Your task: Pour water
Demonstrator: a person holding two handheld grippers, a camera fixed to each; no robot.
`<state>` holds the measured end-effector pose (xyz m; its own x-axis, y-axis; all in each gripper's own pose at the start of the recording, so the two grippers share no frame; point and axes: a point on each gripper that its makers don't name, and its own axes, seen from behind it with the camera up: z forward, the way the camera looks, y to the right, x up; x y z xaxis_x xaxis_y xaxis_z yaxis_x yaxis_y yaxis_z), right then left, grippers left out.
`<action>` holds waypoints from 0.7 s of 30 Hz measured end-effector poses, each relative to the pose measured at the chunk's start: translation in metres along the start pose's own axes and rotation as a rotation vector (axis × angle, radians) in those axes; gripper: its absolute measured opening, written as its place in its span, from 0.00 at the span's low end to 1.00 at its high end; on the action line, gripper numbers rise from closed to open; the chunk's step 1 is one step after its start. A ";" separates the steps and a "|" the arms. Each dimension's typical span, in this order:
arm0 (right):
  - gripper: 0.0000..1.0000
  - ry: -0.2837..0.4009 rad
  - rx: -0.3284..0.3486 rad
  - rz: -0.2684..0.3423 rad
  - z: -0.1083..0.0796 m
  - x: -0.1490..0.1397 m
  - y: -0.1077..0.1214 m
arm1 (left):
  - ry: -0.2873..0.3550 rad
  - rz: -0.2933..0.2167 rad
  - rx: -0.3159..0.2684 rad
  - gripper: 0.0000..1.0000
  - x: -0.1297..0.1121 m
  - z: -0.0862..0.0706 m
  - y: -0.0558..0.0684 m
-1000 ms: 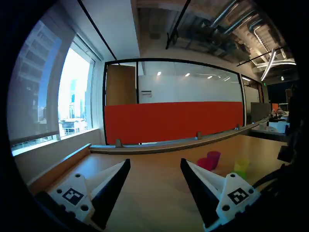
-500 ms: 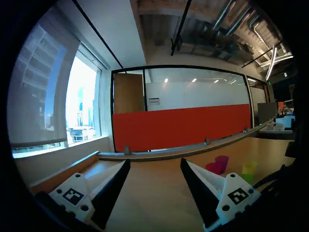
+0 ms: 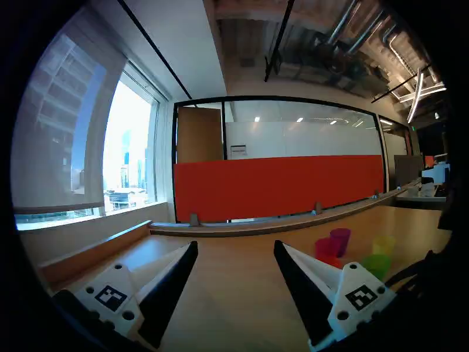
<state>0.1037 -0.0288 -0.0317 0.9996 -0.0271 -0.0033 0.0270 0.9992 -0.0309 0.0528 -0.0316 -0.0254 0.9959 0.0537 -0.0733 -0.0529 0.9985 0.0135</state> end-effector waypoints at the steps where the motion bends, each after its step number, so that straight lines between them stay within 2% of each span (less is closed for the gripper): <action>1: 1.00 -0.003 0.001 0.001 0.000 -0.001 -0.001 | -0.001 0.003 0.001 0.96 -0.002 0.000 0.001; 21: 1.00 -0.031 0.000 -0.014 -0.002 -0.009 -0.002 | -0.008 -0.030 0.012 0.96 -0.029 0.005 0.017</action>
<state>0.0943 -0.0304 -0.0332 0.9988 -0.0403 0.0282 0.0412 0.9987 -0.0303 0.0232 -0.0162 -0.0181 0.9975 0.0235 -0.0662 -0.0220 0.9995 0.0233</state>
